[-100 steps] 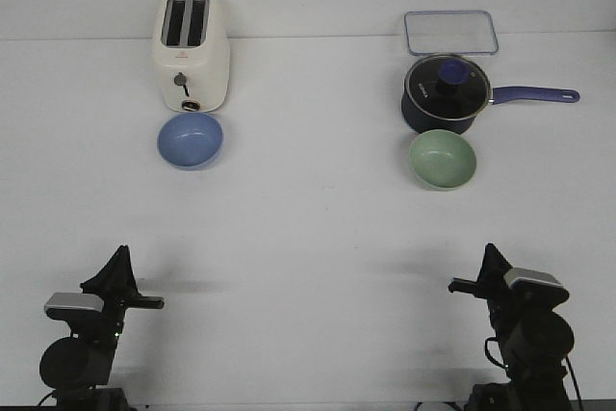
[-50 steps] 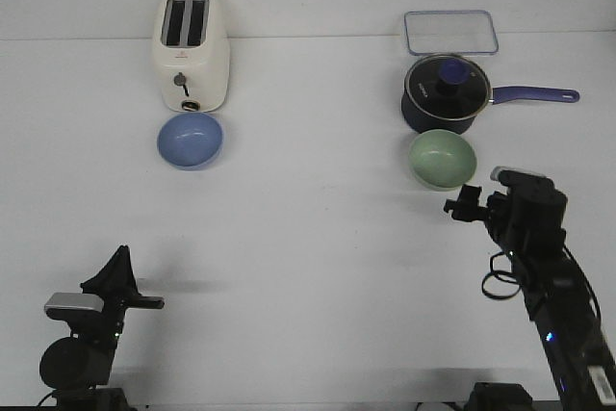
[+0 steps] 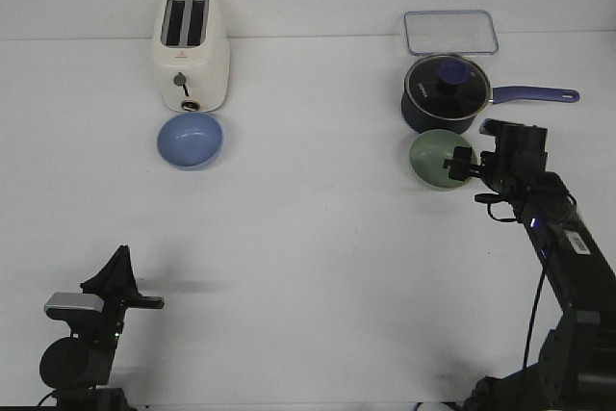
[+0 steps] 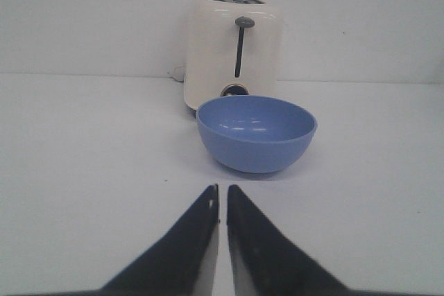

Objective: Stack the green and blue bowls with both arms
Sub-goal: 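Reach the right gripper forward to the rim of the pale green bowl, then grip the green bowl rim with the right gripper and carry it toward the robot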

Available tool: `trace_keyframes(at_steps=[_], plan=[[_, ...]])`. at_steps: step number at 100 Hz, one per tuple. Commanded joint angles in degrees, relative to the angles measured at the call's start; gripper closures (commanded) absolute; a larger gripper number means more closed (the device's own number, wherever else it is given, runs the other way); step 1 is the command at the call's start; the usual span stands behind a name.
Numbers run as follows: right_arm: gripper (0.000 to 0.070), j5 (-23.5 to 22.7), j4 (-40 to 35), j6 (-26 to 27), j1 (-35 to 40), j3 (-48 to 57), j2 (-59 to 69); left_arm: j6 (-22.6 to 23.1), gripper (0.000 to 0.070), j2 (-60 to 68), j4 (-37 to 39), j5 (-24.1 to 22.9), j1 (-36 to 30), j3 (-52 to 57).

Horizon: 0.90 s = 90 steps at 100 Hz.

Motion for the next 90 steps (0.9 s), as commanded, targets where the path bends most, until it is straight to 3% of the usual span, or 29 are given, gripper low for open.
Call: trace_keyframes(at_steps=[1, 8, 33, 51, 90], plan=[[0.022, 0.0, 0.37, -1.14, -0.09, 2.03, 2.78, 0.63, 0.0685, -0.04, 0.63, 0.22, 0.09, -1.14], [0.0267, -0.2, 0.42, -1.11, -0.22, 2.8, 4.83, 0.63, 0.0685, -0.04, 0.66, 0.22, 0.09, -1.14], [0.07, -0.2, 0.52, -0.9, -0.55, 3.3, 7.72, 0.63, 0.0685, -0.04, 0.66, 0.22, 0.09, -1.14], [0.07, -1.03, 0.22, -0.87, -1.31, 3.3, 4.9, 0.63, 0.0685, -0.04, 0.61, 0.22, 0.09, -1.14], [0.07, -13.53, -7.85, 0.42, -0.22, 3.17, -15.04, 0.63, 0.0685, -0.04, 0.63, 0.22, 0.09, -1.14]])
